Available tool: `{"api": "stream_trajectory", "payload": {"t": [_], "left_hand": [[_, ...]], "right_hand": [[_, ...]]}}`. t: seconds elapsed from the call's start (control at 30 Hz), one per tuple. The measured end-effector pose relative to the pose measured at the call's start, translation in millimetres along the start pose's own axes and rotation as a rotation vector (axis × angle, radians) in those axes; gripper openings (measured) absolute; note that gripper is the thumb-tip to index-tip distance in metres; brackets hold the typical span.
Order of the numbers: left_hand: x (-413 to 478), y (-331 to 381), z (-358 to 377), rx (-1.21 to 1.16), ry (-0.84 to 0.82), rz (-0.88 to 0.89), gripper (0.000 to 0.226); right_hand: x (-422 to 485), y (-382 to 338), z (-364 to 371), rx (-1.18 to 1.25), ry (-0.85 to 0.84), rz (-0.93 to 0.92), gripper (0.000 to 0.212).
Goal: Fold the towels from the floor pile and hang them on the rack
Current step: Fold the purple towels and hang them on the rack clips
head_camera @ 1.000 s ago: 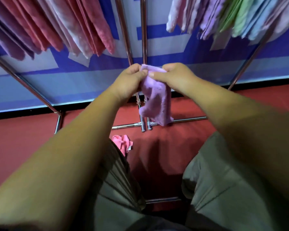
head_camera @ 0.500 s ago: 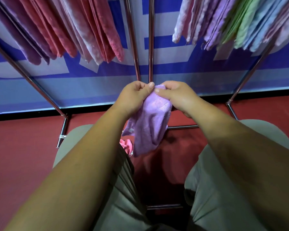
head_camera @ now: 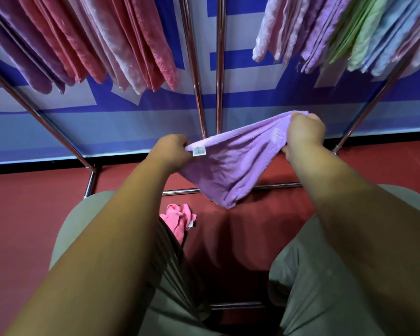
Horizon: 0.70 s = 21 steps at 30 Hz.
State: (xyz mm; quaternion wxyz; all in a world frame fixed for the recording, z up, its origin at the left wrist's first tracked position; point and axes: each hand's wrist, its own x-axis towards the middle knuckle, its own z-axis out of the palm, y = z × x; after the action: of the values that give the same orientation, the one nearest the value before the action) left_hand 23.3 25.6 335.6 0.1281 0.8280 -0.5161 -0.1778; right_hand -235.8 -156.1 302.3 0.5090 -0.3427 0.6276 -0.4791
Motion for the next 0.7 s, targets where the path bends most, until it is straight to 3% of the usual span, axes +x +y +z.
{"api": "stream_trajectory", "payload": {"t": [0.17, 0.3, 0.4, 0.5, 0.57, 0.7], "left_hand": [[-2.7, 3.3, -1.3, -0.611, -0.209, -0.214, 0.027], [-8.4, 20.4, -1.4, -0.814, -0.306, -0.265, 0.013], [-8.0, 28.6, 2.7, -0.908, -0.329, -0.286, 0.014], [-7.1, 29.4, 13.4, -0.835, -0.28, -0.279, 0.006], [-5.3, 29.0, 22.1, -0.782, -0.191, -0.275, 0.012], [-2.5, 37.9, 26.1, -0.892, -0.129, -0.266, 0.009]], "right_hand": [[-41.1, -14.3, 3.4, -0.159, -0.111, -0.046, 0.019], [-58.1, -17.2, 10.9, -0.319, -0.187, -0.209, 0.019], [-69.5, -14.6, 16.0, -0.51, -0.27, -0.377, 0.025], [-81.8, -7.9, 20.8, -0.636, -0.336, -0.512, 0.028], [-91.2, -3.9, 23.5, -0.703, -0.4, -0.542, 0.028], [-109.7, 2.5, 30.0, -0.831, -0.511, -0.613, 0.029]]}}
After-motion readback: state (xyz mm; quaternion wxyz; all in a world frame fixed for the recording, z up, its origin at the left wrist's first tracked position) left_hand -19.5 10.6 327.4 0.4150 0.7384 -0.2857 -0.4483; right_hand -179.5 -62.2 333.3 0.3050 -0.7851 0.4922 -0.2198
